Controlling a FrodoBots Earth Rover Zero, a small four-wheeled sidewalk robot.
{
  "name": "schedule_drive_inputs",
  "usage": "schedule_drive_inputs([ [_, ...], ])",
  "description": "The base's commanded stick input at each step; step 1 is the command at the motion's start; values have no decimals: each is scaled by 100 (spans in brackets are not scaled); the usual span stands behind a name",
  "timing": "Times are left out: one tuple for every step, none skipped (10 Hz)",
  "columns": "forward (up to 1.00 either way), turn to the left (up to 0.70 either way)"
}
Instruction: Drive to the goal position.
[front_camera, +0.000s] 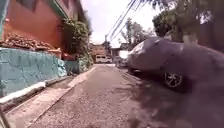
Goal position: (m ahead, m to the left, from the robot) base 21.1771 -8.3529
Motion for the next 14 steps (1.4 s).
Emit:
schedule_drive_inputs([
  [70, 8],
  [70, 8],
  [70, 8],
  [70, 8],
  [70, 8],
  [70, 22],
  [70, 43],
  [70, 39],
  [70, 10],
  [70, 8],
  [70, 8],
  [70, 8],
  [70, 8],
  [70, 8],
])
